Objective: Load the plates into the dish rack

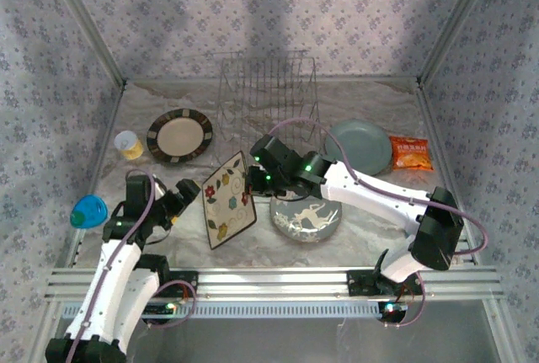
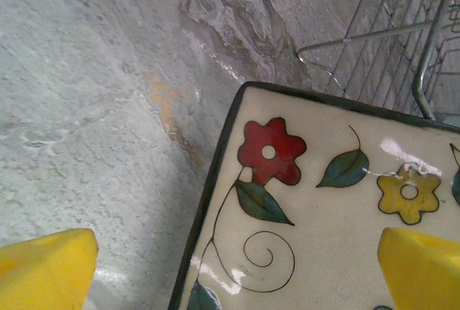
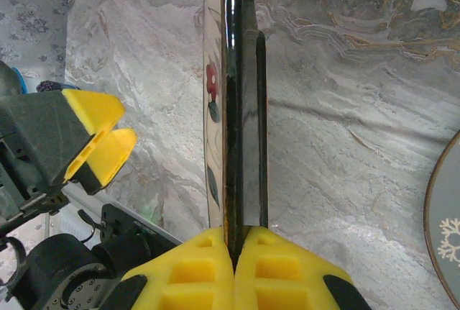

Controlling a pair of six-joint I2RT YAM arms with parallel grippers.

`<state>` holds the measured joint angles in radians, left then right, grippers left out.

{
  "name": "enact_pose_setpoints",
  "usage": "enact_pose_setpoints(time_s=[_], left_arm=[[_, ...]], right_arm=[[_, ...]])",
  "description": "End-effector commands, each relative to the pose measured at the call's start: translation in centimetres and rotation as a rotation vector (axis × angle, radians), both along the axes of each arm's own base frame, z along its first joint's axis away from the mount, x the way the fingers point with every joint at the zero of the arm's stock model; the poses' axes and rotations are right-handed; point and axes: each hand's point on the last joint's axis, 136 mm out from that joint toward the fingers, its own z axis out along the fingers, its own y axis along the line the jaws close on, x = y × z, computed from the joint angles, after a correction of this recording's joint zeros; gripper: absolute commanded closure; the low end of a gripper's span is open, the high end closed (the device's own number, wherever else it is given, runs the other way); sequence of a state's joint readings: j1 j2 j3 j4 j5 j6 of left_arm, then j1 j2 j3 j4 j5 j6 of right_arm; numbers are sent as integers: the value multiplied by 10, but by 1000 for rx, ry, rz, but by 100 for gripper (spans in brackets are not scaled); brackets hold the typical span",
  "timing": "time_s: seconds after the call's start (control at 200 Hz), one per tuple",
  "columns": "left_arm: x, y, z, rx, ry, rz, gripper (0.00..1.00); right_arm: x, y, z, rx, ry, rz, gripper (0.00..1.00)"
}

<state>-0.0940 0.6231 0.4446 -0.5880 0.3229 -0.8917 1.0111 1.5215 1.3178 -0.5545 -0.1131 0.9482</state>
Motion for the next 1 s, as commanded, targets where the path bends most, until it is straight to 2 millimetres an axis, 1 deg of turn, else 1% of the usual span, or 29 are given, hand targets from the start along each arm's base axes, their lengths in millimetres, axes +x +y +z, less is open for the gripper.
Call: enact_pose_setpoints(time_s=[0.0, 0.225, 0.42, 0.53, 0.64, 0.994], left_arm=[[5, -12, 4, -69, -42, -29, 1], [-6, -17, -14, -145, -24, -4, 1], [-9, -20, -22, -226, -72, 31, 1], [-10, -23, -24, -254, -93, 24, 1], [-11, -25, -25, -236, -86, -5, 1], [-6, -47, -36, -205, -33, -227, 1]], right_arm=[[11, 28, 75, 227, -108, 40, 100], [11, 29, 73, 226, -101, 44, 100], [12, 31, 73, 235, -95, 45, 100], [11, 32, 74, 238, -91, 45, 100], [11, 33, 73, 241, -86, 46, 100], [11, 35, 77, 249, -85, 48, 100]])
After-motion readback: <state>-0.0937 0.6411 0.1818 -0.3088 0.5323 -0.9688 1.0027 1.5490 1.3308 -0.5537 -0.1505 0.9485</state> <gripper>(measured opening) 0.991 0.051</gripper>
